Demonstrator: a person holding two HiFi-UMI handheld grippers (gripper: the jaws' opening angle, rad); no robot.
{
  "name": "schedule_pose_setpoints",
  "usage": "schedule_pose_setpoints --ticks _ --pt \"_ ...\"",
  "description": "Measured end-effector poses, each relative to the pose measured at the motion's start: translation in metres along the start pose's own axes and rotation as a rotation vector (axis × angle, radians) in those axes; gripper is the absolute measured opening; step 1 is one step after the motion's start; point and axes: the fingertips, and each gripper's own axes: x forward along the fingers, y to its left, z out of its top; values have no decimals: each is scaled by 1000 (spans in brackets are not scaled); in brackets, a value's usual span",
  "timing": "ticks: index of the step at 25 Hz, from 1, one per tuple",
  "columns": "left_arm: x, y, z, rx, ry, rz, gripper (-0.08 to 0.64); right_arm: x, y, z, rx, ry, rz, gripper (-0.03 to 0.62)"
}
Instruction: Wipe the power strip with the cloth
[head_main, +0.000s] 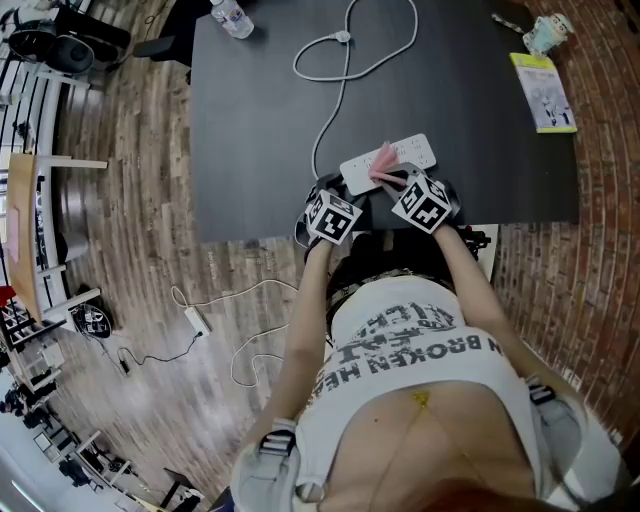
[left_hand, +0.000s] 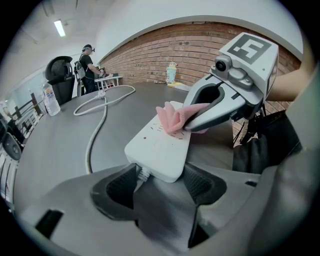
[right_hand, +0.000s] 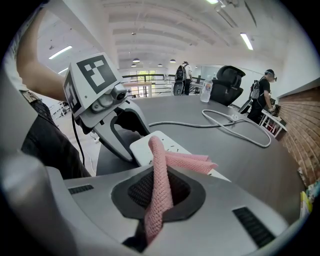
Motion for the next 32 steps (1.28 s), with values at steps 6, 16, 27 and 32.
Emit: schedule_pose_setpoints --ticks 6,16,27,32 --pt "-1 1 -1 0 2 -1 278 -7 -11 -8 29 7 -21 15" --pt "0 1 -1 2 4 0 278 -17 -29 -24 88 7 -76 15" --pt "0 0 0 4 5 2 278 -24 -40 -35 98 19 -98 15" --pt "1 -1 0 3 6 2 278 -33 -51 -47 122 32 -125 15"
